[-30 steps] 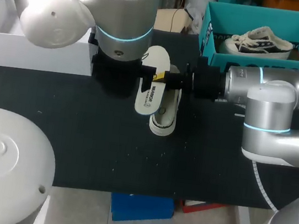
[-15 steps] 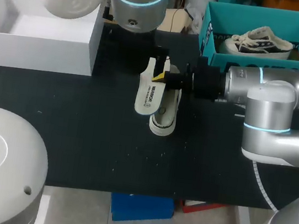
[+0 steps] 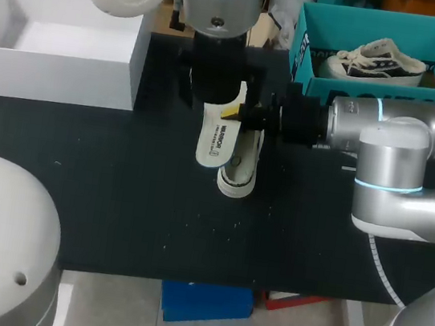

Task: Take the shoe out of the shoebox, open the shoe tongue, remove and reinsert the insole, then place the shoe into the shoebox

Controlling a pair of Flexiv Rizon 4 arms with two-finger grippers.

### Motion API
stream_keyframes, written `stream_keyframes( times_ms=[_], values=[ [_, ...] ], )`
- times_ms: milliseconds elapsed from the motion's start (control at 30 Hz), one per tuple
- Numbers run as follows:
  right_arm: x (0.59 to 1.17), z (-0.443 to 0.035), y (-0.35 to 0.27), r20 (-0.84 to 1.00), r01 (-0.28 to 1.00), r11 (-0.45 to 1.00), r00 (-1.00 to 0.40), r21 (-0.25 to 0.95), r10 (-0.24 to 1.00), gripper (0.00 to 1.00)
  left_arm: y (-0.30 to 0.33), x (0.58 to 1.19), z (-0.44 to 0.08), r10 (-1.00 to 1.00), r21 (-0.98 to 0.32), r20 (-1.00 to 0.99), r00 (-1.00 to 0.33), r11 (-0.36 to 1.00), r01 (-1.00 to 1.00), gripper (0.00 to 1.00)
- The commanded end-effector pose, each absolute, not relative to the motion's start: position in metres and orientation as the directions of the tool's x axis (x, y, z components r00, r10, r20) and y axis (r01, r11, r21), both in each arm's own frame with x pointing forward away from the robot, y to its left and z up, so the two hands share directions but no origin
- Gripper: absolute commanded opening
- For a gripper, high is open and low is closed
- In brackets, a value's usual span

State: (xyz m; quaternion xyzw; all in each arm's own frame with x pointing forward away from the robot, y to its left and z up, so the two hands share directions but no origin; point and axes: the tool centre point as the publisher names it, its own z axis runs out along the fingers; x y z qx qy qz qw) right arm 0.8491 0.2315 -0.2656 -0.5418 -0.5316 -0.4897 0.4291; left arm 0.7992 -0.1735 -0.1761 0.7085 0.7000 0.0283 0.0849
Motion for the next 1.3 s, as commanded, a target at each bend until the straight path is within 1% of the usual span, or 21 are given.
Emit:
stream_keyframes(
  times_ms=[33,500,733,967,1300],
  values=[
    [0.849,-0.266,0.233,0.986,0.996,-0.069,-0.044,0.056,0.158,0.0,-0.173,0.797,-0.188,0.996,0.162,-0.092,0.02,-0.005,0.987,1.0],
    [0.849,-0.266,0.233,0.986,0.996,-0.069,-0.044,0.056,0.158,0.0,-0.173,0.788,-0.209,0.992,0.109,-0.124,0.013,0.001,0.994,1.0],
    [0.849,-0.266,0.233,0.986,0.996,-0.069,-0.044,0.056,0.158,0.0,-0.17,0.795,-0.208,0.992,0.101,-0.123,0.012,0.001,0.995,1.0],
    [0.849,-0.266,0.233,0.986,0.996,-0.069,-0.044,0.056,0.158,0.0,-0.164,0.82,-0.205,0.992,0.097,-0.126,0.008,0.004,0.995,1.0],
    [0.849,-0.266,0.233,0.986,0.996,-0.069,-0.044,0.056,0.158,0.0,-0.157,0.877,-0.204,0.991,0.089,-0.131,0.009,0.002,0.996,1.0]
  ],
)
